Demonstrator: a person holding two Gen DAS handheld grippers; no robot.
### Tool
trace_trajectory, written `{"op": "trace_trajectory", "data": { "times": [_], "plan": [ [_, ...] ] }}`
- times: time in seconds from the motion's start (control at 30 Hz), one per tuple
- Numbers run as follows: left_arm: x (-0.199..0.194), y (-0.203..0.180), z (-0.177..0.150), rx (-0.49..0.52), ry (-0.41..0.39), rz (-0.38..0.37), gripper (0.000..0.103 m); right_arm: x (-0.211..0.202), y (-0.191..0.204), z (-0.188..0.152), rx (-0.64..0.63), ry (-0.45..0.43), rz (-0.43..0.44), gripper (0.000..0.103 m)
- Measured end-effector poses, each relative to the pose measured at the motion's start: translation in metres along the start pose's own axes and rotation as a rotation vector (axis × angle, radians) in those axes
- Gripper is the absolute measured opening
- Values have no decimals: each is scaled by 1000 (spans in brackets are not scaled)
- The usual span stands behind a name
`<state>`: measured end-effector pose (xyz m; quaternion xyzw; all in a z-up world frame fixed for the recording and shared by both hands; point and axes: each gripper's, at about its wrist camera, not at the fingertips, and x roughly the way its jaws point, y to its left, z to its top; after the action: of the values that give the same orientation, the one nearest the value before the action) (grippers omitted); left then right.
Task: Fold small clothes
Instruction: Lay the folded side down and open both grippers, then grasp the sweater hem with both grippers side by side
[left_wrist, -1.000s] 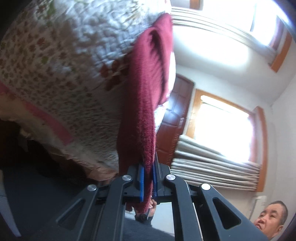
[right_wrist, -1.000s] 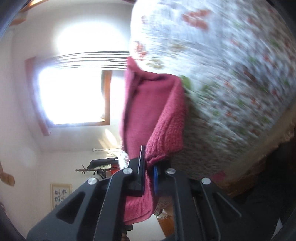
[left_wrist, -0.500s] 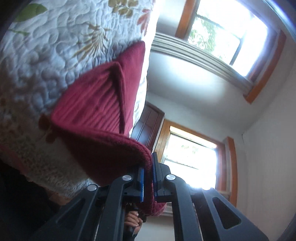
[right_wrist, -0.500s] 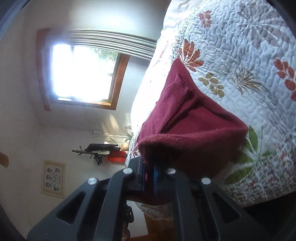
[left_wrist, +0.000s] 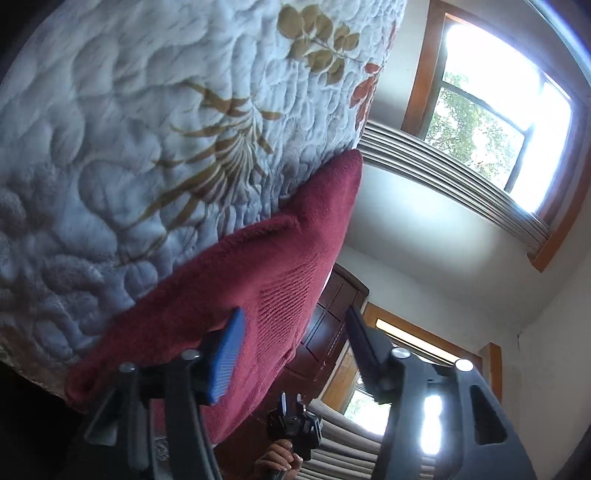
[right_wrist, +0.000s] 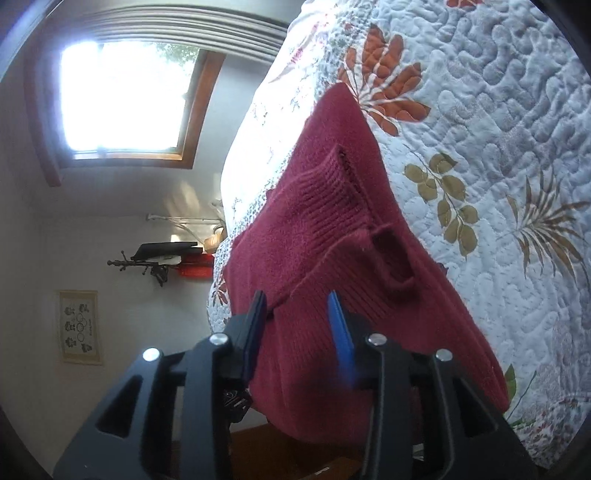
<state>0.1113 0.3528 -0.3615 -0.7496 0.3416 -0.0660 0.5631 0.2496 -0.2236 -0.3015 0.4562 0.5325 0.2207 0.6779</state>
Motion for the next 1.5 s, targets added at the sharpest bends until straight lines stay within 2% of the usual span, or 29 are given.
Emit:
{"op": "trace_trajectory", "data": {
  "times": [0.03,0.1,0.17,0.23,0.37,0.5,0.67,0.73,0.77,0.8,0.87,0.9,1.0,1.07,1.13,1.2,1.3,1.33,1.37,1.43,1.47,1.5],
  "plan": [
    [-3,-8,-3,34,-2,7,63,-7,4,3,-27,-7,7,39],
    [-11,-30,-10,148,-10,68,74,-22,12,8,-104,-33,-28,39],
    [-15,-56,-17,306,-11,177,82,-30,13,13,-163,-35,-81,39],
    [-9,-79,-24,465,13,297,85,-30,13,15,-226,-24,-150,40],
    [21,-105,-30,752,86,536,87,-12,-1,13,-299,3,-271,52],
    [44,-92,-26,862,186,660,88,10,-18,8,-277,11,-316,62],
    [72,-76,-11,879,280,699,88,23,-24,6,-276,18,-358,69],
    [75,-74,-12,898,299,702,75,26,-24,7,-287,18,-379,71],
    [80,-73,-10,898,307,730,55,27,-22,8,-294,19,-389,72],
    [80,-72,-10,909,309,747,47,29,-22,9,-301,21,-397,73],
    [77,-73,-14,930,311,758,40,35,-21,10,-318,34,-404,74],
    [75,-74,-17,938,313,759,32,39,-20,11,-326,41,-410,76],
    [71,-80,-21,968,312,777,25,48,-17,11,-356,63,-414,77],
    [74,-81,-22,975,318,784,25,55,-14,11,-381,76,-424,77],
    [81,-82,-24,982,316,792,25,61,-11,11,-403,93,-426,66],
    [83,-84,-28,985,309,794,25,64,-9,11,-422,116,-421,43],
    [91,-85,-36,989,284,788,24,68,-2,8,-465,125,-444,38],
    [91,-86,-36,987,273,783,22,69,-2,8,-466,128,-443,38],
    [90,-87,-38,984,263,778,15,70,-2,8,-468,132,-438,38],
    [85,-87,-38,982,240,770,12,72,1,6,-478,136,-437,22],
    [83,-88,-40,985,225,763,10,72,3,5,-484,138,-442,7],
    [80,-90,-42,990,211,756,10,70,6,4,-491,129,-450,7]
  ]
}}
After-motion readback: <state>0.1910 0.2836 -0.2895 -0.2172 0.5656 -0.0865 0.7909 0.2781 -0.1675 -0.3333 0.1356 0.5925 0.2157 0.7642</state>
